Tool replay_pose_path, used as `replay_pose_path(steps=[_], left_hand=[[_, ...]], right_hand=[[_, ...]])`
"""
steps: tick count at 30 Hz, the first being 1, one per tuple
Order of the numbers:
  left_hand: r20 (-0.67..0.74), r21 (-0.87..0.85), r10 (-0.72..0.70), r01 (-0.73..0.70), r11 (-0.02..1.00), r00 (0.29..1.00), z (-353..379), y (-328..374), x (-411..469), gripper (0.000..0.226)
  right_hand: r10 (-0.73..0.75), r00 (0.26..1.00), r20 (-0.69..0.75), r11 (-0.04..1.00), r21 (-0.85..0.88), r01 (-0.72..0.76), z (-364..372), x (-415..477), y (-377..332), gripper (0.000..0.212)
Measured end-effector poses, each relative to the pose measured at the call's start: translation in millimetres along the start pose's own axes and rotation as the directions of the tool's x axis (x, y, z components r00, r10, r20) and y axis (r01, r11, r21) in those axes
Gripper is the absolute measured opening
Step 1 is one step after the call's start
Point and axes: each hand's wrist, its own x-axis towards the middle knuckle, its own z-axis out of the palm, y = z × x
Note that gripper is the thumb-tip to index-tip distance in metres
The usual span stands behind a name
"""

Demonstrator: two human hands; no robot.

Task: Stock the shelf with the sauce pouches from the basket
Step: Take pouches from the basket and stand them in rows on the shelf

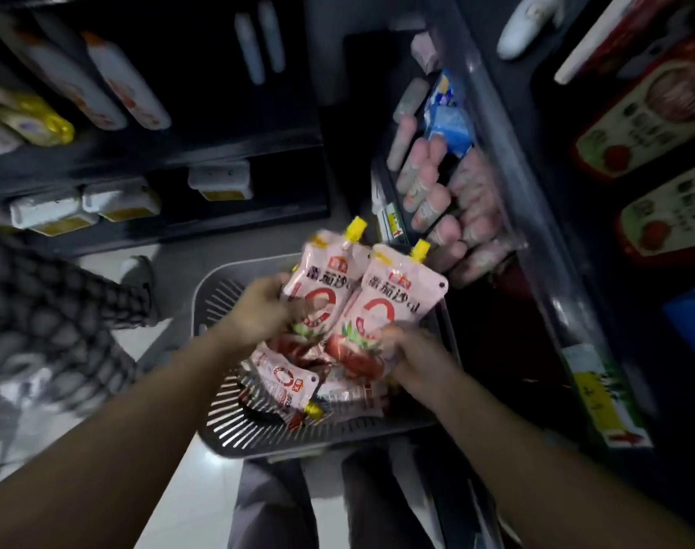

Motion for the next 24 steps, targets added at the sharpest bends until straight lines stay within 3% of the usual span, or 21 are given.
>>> replay_pose_path(steps=[5,8,9,14,18,24], left_hand=[[-0.117,-0.135,0.153,-0.169,0.976,0.981,-3.3,56.4,-50.9,0.03],[-0.185,-0.18,0.249,-0.282,0.942,0.951,-7.8,89.2,-85.6,0.021],[-0.2,-0.195,0.274,-0.312,0.93,0.941,-9.6,101.0,-97.6,0.019],[-0.246,-0.135,0.442,-0.482,0.866,0.863,-20.6,162.5,-155.7,0.016],[-0.196,-0.132,0.564,-0.592,0.795,0.802,-28.0,204.0,-200.7,0.014],[-0.066,-0.206,0.715,-0.711,0.672,0.696,-29.3,240.1,-279.1,0.02]], right_hand=[[-0.097,0.977,0.192,0.993,-0.052,0.109,29.8,-42.7,-56.5,0.012],[-0.161,0.953,0.256,0.979,-0.077,0.187,55.9,-79.6,-84.2,0.06],[-0.196,0.946,0.259,0.972,-0.073,0.221,64.7,-93.1,-92.0,0.064],[-0.377,0.884,0.277,0.908,-0.079,0.412,101.1,-165.4,-130.8,0.041],[-0.538,0.768,0.347,0.804,-0.061,0.591,120.2,-232.6,-154.1,0.039],[-0.736,0.605,0.303,0.619,-0.06,0.783,127.3,-338.7,-152.7,0.03]])
